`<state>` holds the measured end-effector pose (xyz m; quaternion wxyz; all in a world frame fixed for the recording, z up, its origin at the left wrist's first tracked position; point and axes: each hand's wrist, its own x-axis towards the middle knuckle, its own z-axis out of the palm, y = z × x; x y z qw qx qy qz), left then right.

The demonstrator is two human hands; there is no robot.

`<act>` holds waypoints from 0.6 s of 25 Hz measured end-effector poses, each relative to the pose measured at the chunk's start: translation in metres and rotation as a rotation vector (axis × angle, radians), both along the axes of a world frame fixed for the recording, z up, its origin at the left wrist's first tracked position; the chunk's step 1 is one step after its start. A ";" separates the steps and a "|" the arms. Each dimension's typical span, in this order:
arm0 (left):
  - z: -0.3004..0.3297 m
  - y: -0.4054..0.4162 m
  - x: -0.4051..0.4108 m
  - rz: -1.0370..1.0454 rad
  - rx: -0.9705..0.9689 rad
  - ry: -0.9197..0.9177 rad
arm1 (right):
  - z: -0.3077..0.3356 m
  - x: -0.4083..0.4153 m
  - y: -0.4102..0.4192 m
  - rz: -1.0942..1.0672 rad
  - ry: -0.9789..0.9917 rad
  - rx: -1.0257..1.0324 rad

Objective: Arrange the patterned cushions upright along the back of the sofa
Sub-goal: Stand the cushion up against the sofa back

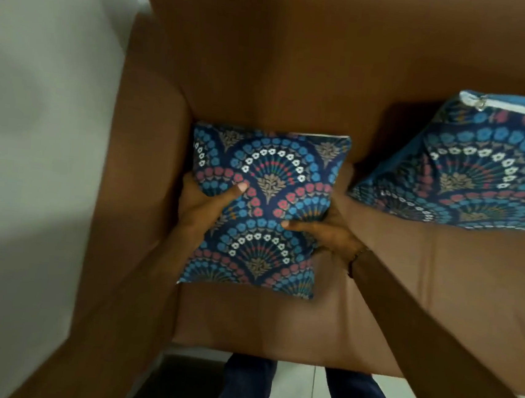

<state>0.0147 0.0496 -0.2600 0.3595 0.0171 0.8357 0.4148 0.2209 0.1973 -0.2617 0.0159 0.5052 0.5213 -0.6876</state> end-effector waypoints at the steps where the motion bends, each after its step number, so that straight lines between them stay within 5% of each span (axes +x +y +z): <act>1: 0.007 0.000 0.002 -0.014 0.067 0.043 | 0.007 0.002 -0.001 -0.067 0.016 0.051; 7: 0.054 0.025 -0.032 -0.137 0.320 0.341 | 0.027 -0.035 0.040 -0.160 0.115 0.447; 15: 0.039 0.010 -0.026 -0.155 0.304 0.349 | -0.002 -0.051 0.046 0.036 0.043 0.480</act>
